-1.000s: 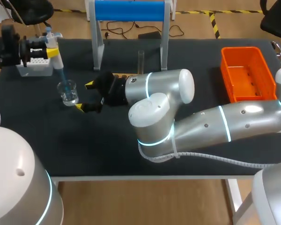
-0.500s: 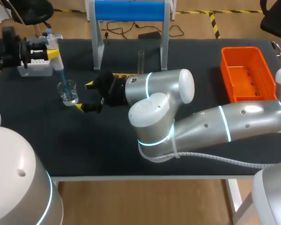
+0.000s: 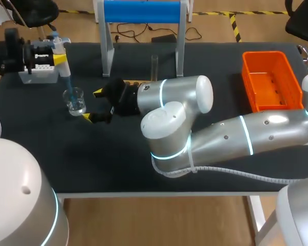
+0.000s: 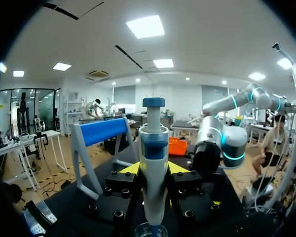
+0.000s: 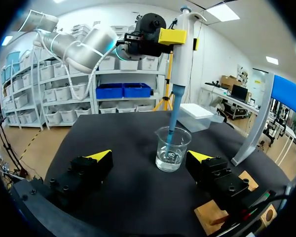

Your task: Invert the test tube, pick up the pipette, mount the tip to pipette, aspirate from beaker and dispense into the tube, eject the tip, return the pipette, and cap with the stopper.

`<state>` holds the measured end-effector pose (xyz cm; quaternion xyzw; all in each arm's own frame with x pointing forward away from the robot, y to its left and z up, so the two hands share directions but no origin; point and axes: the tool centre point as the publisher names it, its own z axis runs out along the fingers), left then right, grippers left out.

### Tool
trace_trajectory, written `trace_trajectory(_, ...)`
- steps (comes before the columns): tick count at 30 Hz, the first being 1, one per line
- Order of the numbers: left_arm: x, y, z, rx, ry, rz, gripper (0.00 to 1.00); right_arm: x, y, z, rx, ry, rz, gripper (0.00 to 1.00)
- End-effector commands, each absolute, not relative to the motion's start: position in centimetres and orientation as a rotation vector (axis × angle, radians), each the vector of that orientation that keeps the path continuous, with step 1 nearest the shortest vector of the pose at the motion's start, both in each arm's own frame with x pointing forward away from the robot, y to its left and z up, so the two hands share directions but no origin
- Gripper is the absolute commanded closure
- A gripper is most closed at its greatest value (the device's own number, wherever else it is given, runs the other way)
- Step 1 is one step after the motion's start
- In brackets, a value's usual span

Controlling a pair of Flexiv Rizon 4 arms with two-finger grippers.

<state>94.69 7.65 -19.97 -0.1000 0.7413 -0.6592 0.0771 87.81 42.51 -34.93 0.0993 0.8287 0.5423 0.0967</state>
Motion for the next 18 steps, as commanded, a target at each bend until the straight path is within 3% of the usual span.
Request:
trace_trajectory(1,94.72,7.47,-19.86,-0.301,2.232,-1.965,1.00,87.80,42.78,-35.08,0.297,2.450,1.605,0.00)
trace_trajectory(18,94.59,7.53,-19.70,-0.293,2.219,-1.928,1.00,87.80,42.78,-35.08,0.297,2.450,1.605,0.00)
